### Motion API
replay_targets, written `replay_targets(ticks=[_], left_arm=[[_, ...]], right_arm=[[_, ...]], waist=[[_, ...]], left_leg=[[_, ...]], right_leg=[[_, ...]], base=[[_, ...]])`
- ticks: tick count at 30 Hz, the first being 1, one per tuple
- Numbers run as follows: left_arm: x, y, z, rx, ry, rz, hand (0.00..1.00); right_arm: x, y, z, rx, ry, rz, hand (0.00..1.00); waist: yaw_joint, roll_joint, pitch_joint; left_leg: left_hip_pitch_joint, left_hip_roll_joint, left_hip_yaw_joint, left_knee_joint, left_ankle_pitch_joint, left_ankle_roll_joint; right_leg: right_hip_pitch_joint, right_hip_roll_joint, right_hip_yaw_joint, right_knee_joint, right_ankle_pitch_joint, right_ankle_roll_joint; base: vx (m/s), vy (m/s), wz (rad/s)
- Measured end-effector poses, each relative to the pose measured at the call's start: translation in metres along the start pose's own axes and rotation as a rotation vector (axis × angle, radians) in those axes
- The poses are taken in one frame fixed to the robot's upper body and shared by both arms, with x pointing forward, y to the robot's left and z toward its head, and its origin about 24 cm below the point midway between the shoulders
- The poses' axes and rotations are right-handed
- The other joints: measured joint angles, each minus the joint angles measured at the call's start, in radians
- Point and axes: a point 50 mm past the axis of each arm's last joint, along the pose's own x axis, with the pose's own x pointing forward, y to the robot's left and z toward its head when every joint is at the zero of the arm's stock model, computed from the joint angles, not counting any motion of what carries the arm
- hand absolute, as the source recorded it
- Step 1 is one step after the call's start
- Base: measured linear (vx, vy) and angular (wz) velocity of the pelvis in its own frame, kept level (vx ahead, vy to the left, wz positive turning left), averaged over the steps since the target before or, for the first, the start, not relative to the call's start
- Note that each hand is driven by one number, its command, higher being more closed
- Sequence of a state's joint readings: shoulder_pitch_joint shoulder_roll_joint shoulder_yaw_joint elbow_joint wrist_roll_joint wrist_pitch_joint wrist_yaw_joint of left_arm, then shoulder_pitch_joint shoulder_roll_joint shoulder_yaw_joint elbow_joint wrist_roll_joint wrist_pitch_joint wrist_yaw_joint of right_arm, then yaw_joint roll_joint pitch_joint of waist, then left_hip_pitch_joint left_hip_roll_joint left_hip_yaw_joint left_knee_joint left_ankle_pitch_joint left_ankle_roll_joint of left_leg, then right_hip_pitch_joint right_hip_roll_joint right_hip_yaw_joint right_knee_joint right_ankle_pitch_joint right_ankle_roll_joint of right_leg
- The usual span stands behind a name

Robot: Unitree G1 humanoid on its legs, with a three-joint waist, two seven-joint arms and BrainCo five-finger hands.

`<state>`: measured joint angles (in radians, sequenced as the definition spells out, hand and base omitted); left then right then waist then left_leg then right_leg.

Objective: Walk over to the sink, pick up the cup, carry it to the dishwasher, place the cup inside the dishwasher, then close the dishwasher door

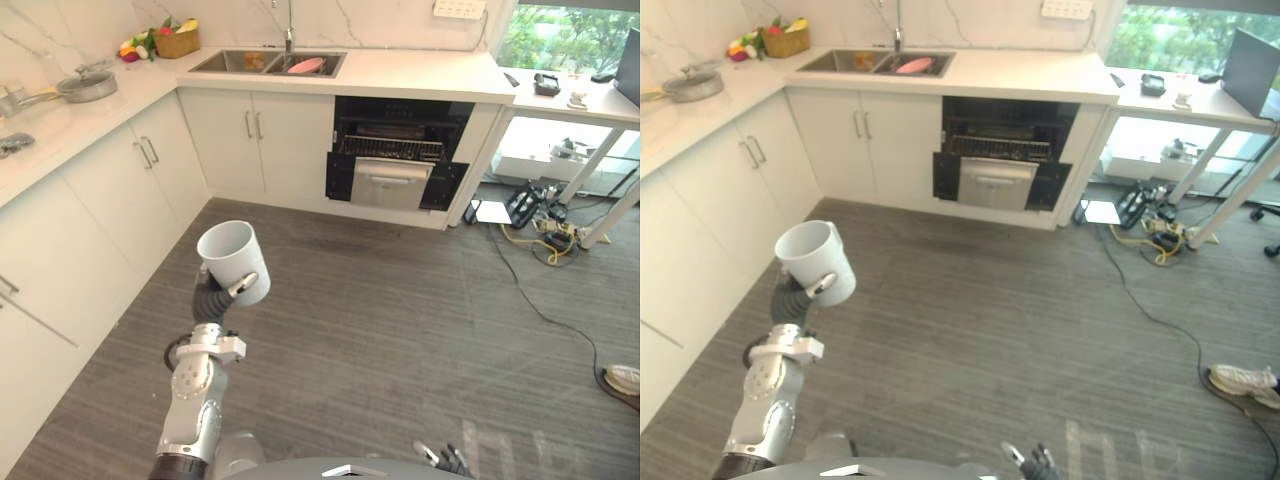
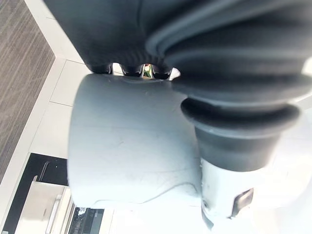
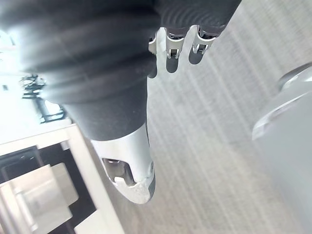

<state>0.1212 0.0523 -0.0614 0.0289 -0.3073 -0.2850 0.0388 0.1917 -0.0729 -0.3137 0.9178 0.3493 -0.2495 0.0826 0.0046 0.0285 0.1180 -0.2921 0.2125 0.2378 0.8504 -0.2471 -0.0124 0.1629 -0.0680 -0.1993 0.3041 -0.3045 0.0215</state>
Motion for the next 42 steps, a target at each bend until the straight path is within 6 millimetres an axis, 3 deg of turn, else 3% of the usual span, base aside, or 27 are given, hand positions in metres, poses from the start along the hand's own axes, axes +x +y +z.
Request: replay_targets(ticks=[2,3,4,5,8,10,12,14,15,16,17,18,20,21,23,26,27,29,30,32,33,34,35,37,39,41,42], left_arm=[[0.000,0.003,0.001,0.023,-0.005,0.009,1.00],[0.000,0.004,0.002,0.024,-0.006,0.015,1.00],[-0.004,0.005,0.004,0.021,-0.012,0.029,1.00],[-0.004,0.014,0.006,0.050,-0.014,0.043,1.00],[0.002,0.025,0.012,0.054,-0.045,0.100,1.00],[-0.005,0.030,0.008,0.057,-0.024,0.116,1.00],[-0.012,0.032,0.007,0.052,-0.018,0.128,1.00],[-0.013,0.032,0.012,0.046,-0.037,0.119,1.00],[-0.015,0.032,0.015,0.047,-0.052,0.115,1.00],[-0.015,0.033,0.017,0.059,-0.057,0.113,1.00],[-0.015,0.033,0.018,0.091,-0.058,0.110,1.00],[-0.018,0.034,0.016,0.108,-0.045,0.110,1.00],[-0.019,0.034,0.016,0.119,-0.047,0.120,1.00],[-0.018,0.033,0.019,0.120,-0.077,0.125,1.00],[-0.017,0.028,0.023,0.128,-0.113,0.086,1.00],[-0.017,0.015,0.020,0.113,-0.115,0.022,1.00],[-0.017,0.014,0.021,0.110,-0.124,0.020,1.00],[-0.016,0.012,0.022,0.101,-0.139,0.017,1.00],[-0.016,0.006,0.025,0.082,-0.160,0.007,1.00],[-0.017,0.003,0.024,0.069,-0.156,0.003,1.00],[-0.018,0.002,0.023,0.059,-0.154,0.004,1.00],[-0.019,0.001,0.022,0.055,-0.152,0.003,1.00],[-0.019,-0.004,0.020,0.034,-0.151,-0.001,1.00],[-0.019,-0.006,0.020,0.032,-0.149,-0.016,1.00],[-0.019,-0.005,0.020,0.038,-0.149,-0.017,1.00],[-0.019,-0.005,0.020,0.054,-0.151,-0.023,1.00],[-0.019,-0.006,0.020,0.060,-0.152,-0.027,1.00]], right_arm=[[0.008,0.010,0.018,-0.029,-0.061,0.042,0.00],[0.010,0.013,0.028,-0.047,-0.096,0.059,0.00],[0.011,0.013,0.039,-0.078,-0.134,0.068,0.00],[0.014,0.029,0.034,-0.058,-0.114,0.093,0.00],[0.016,0.036,0.041,-0.028,-0.139,0.101,0.00],[0.016,0.031,0.043,-0.022,-0.142,0.087,0.00],[0.017,0.020,0.047,-0.033,-0.153,0.063,0.00],[0.014,0.016,0.047,0.008,-0.167,0.039,0.00],[0.011,0.008,0.055,0.031,-0.210,0.020,0.00],[0.011,0.011,0.057,0.044,-0.227,0.027,0.00],[0.009,0.016,0.059,0.057,-0.249,0.036,0.00],[0.009,0.017,0.056,0.060,-0.247,0.037,0.00],[0.006,0.023,0.051,0.046,-0.244,0.064,0.00],[0.000,0.032,0.049,0.045,-0.261,0.106,0.00],[-0.012,0.038,0.046,0.063,-0.290,0.139,0.00],[-0.024,0.037,0.042,0.076,-0.315,0.151,0.00],[-0.025,0.042,0.046,0.062,-0.334,0.178,0.00],[-0.027,0.047,0.053,0.062,-0.365,0.199,0.00],[-0.028,0.053,0.063,0.059,-0.406,0.225,0.00],[-0.030,0.058,0.067,0.057,-0.423,0.237,0.00],[-0.029,0.065,0.073,0.073,-0.444,0.250,0.00],[-0.030,0.066,0.075,0.076,-0.453,0.252,0.00],[-0.033,0.066,0.082,0.086,-0.487,0.243,0.00],[-0.036,0.064,0.088,0.097,-0.537,0.222,0.00],[-0.037,0.068,0.106,0.130,-0.640,0.218,0.00],[-0.041,0.070,0.124,0.169,-0.729,0.213,0.00],[-0.042,0.071,0.136,0.195,-0.788,0.197,0.00]], waist=[[-0.001,-0.005,0.003],[0.005,0.001,0.000],[0.021,0.040,-0.007],[0.005,-0.009,0.001],[0.009,-0.033,0.050],[0.022,-0.018,0.056],[0.024,-0.015,0.050],[0.016,-0.057,0.024],[0.024,-0.039,0.019],[0.019,-0.057,0.024],[0.001,-0.081,0.037],[-0.022,-0.063,0.032],[-0.028,-0.052,0.045],[-0.041,-0.028,0.040],[-0.071,-0.029,0.046],[-0.083,-0.050,0.051],[-0.088,-0.072,0.047],[-0.091,-0.070,0.027],[-0.091,-0.046,0.009],[-0.089,0.004,-0.008],[-0.091,0.005,-0.006],[-0.089,0.008,-0.004],[-0.074,0.014,0.003],[-0.059,0.032,0.008],[-0.041,0.019,0.007],[-0.025,-0.001,0.012],[-0.022,-0.016,0.020]], left_leg=[[-0.027,-0.069,0.036,-0.314,0.068,0.016],[-0.012,-0.109,0.033,-0.529,0.185,0.024],[0.023,-0.112,0.000,-0.784,0.463,0.062],[0.024,-0.154,0.003,-0.773,0.557,0.082],[0.010,-0.166,-0.007,-0.652,0.423,0.073],[0.000,-0.161,-0.012,-0.522,0.299,0.063],[-0.022,-0.200,-0.013,-0.415,0.197,0.057],[-0.028,-0.251,0.003,-0.357,0.136,0.059],[-0.003,-0.279,-0.032,-0.335,0.080,0.101],[0.017,-0.306,-0.020,-0.335,0.060,0.095],[0.070,-0.347,-0.014,-0.361,0.044,0.121],[0.145,-0.363,-0.020,-0.416,0.038,0.129],[0.232,-0.361,-0.043,-0.506,0.056,0.144],[0.307,-0.352,-0.080,-0.599,0.081,0.155],[0.378,-0.344,-0.115,-0.673,0.087,0.154],[0.464,-0.365,-0.143,-0.696,0.041,0.143],[0.514,-0.386,-0.175,-0.688,-0.006,0.148],[0.526,-0.393,-0.217,-0.650,-0.072,0.162],[0.532,-0.373,-0.250,-0.606,-0.140,0.152],[0.522,-0.323,-0.242,-0.493,-0.173,0.108],[0.429,-0.305,-0.181,-0.253,-0.130,0.022],[0.387,-0.290,-0.158,-0.133,-0.082,-0.031],[0.273,-0.217,-0.108,0.144,0.031,-0.058],[0.183,-0.098,-0.065,0.355,0.025,-0.038],[0.089,-0.005,-0.002,0.230,-0.024,-0.011],[0.056,-0.022,0.009,-0.064,-0.039,-0.018],[0.052,-0.055,-0.030,-0.296,0.007,-0.023]], right_leg=[[0.031,-0.038,0.028,-0.017,0.001,0.015],[0.045,-0.050,0.048,-0.015,-0.010,0.040],[0.064,-0.032,0.088,0.000,-0.049,0.086],[0.082,-0.063,0.134,0.012,-0.105,0.072],[0.095,-0.050,0.134,-0.032,-0.056,0.056],[0.137,-0.063,0.150,-0.034,-0.018,0.052],[0.134,-0.108,0.158,0.043,-0.022,0.043],[0.059,-0.193,0.165,0.166,-0.030,0.032],[-0.019,-0.215,0.174,0.341,-0.015,0.050],[-0.059,-0.253,0.187,0.442,0.016,0.055],[-0.133,-0.307,0.194,0.608,0.166,0.047],[-0.185,-0.320,0.200,0.710,0.276,0.040],[-0.279,-0.263,0.176,0.805,0.158,0.003],[-0.371,-0.164,0.121,0.780,0.064,-0.023],[-0.450,-0.077,0.017,0.588,0.020,-0.011],[-0.483,-0.023,-0.030,0.222,0.124,0.004],[-0.481,-0.033,-0.035,0.175,0.177,-0.025],[-0.477,-0.041,-0.034,0.191,0.197,-0.066],[-0.476,-0.039,-0.057,0.241,0.195,-0.082],[-0.440,-0.018,-0.102,0.263,0.112,-0.088],[-0.406,-0.033,-0.113,0.277,0.070,-0.090],[-0.379,-0.032,-0.114,0.267,0.060,-0.082],[-0.293,-0.019,-0.115,0.227,0.033,-0.063],[-0.156,0.006,-0.111,0.147,0.009,-0.048],[-0.052,-0.016,-0.050,0.051,0.008,-0.042],[-0.015,-0.071,0.014,0.019,0.012,-0.035],[-0.004,-0.119,0.066,0.023,0.012,-0.035]], base=[[0.60,0.192,-0.54],[0.73,0.317,-0.81],[0.67,0.358,-0.67],[0.48,0.269,-0.37],[0.20,0.134,-0.05],[0.24,0.175,-0.28],[0.28,0.278,-0.15],[0.34,0.212,-0.09],[0.41,0.211,-0.32],[0.34,0.227,-0.31],[0.28,0.261,-0.05],[0.28,0.243,-0.09],[0.28,0.237,-0.27],[0.33,0.243,-0.18],[0.29,0.124,0.27],[0.40,0.055,0.48],[0.49,0.019,0.60],[0.57,-0.018,0.69],[0.63,-0.041,0.64],[0.75,0.005,0.59],[0.71,0.025,0.47],[0.72,0.026,0.37],[0.74,0.030,0.13],[0.68,0.042,-0.09],[0.55,0.088,-0.59],[0.60,0.219,-0.90],[0.54,0.267,-0.91]])
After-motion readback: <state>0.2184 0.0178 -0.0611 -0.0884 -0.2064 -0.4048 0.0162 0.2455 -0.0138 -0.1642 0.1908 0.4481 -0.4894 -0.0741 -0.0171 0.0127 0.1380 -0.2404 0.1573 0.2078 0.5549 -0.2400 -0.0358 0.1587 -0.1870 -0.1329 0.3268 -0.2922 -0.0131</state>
